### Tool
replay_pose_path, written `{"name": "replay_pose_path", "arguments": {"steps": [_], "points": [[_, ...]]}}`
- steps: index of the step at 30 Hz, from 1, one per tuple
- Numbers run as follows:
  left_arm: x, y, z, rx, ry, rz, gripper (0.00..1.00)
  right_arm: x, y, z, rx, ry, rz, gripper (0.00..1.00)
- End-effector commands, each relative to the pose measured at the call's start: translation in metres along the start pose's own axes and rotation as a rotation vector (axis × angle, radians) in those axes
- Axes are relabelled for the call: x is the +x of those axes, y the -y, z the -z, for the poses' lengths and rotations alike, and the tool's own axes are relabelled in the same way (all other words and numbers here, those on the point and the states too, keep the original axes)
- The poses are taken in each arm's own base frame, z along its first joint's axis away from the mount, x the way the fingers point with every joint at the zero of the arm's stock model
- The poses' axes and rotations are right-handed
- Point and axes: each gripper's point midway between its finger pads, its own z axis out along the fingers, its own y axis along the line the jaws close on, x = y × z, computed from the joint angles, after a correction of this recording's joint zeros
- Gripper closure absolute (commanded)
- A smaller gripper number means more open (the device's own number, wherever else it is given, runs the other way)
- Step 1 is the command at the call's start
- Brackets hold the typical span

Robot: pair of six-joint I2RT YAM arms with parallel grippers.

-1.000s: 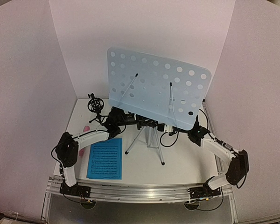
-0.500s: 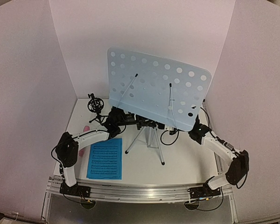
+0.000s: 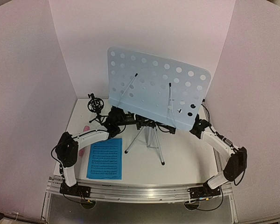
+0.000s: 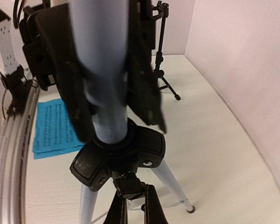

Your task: Set up the instrument practice props

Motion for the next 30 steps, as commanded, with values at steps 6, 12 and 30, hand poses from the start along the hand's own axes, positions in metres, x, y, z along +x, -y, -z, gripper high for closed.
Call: {"name": "replay_pose_path", "arguments": {"steps": [6, 12, 30], "points": [[0.022, -0.002, -0.002, -0.015, -0.038, -0.169, 1.00, -0.012, -0.061, -0.006, -0.476, -0.046, -0.776, 1.00], [0.024, -0.002, -0.001, -0.015, -0.038, -0.173, 1.00, -0.006, -0.056, -0.018, -0.519, -0.116, -1.016, 1.00], [0.013, -0.026, -0.002, -0.144, -0.022, -0.272, 1.00, 0.016, -0.038, 0.006, -0.205, -0.118, -1.046, 0.71]]}}
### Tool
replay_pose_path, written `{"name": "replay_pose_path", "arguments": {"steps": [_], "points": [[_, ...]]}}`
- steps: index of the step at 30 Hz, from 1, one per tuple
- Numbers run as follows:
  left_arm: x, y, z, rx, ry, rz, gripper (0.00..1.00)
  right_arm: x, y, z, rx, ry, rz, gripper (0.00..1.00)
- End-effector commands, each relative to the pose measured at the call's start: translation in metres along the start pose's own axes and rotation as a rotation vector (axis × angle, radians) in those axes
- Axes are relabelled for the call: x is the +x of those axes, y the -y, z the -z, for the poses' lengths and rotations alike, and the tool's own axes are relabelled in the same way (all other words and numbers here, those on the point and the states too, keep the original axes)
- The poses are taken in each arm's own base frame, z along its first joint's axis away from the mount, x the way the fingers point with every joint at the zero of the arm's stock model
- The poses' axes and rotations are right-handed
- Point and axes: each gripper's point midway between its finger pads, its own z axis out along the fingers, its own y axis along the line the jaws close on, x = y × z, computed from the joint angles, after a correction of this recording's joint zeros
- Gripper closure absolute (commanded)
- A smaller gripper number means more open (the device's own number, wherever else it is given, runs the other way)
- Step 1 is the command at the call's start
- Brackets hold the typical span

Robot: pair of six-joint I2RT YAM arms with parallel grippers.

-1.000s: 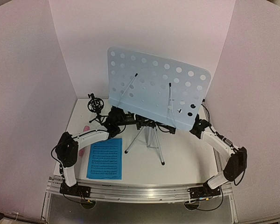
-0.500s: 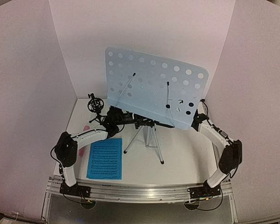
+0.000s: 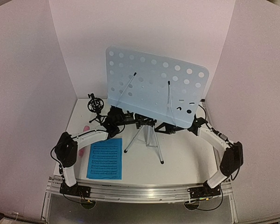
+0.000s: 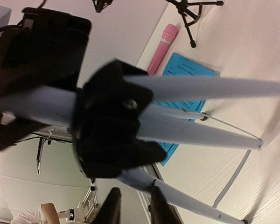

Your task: Set up the instrument practice props

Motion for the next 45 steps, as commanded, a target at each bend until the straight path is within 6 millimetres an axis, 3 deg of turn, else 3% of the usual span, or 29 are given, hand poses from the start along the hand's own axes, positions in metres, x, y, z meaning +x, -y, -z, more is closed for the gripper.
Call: {"name": "replay_pose_path", "arguments": {"steps": [1, 7, 13, 18, 25, 37, 45], "points": [[0.012, -0.019, -0.008, -0.112, -0.017, -0.265, 1.00, 0.011, -0.004, 0.012, 0.107, 0.058, 0.071, 0.68], [0.006, -0.041, -0.013, -0.198, -0.016, -0.290, 1.00, 0.004, -0.002, 0.031, 0.208, 0.144, 0.104, 0.57], [0.008, -0.070, -0.016, -0.304, -0.044, -0.314, 1.00, -0.013, 0.009, 0.064, 0.351, 0.259, 0.117, 0.49], [0.005, -0.074, -0.016, -0.328, -0.039, -0.330, 1.00, -0.027, 0.024, 0.083, 0.479, 0.319, 0.106, 0.46], [-0.002, -0.070, -0.003, -0.371, 0.032, -0.369, 1.00, -0.037, 0.027, 0.079, 0.496, 0.279, 0.131, 0.45], [-0.036, -0.100, 0.008, -0.568, 0.134, -0.394, 1.00, -0.035, 0.019, 0.063, 0.437, 0.212, 0.203, 0.44], [-0.024, -0.113, -0.002, -0.588, 0.116, -0.459, 1.00, -0.039, 0.023, 0.061, 0.447, 0.209, 0.218, 0.44]]}}
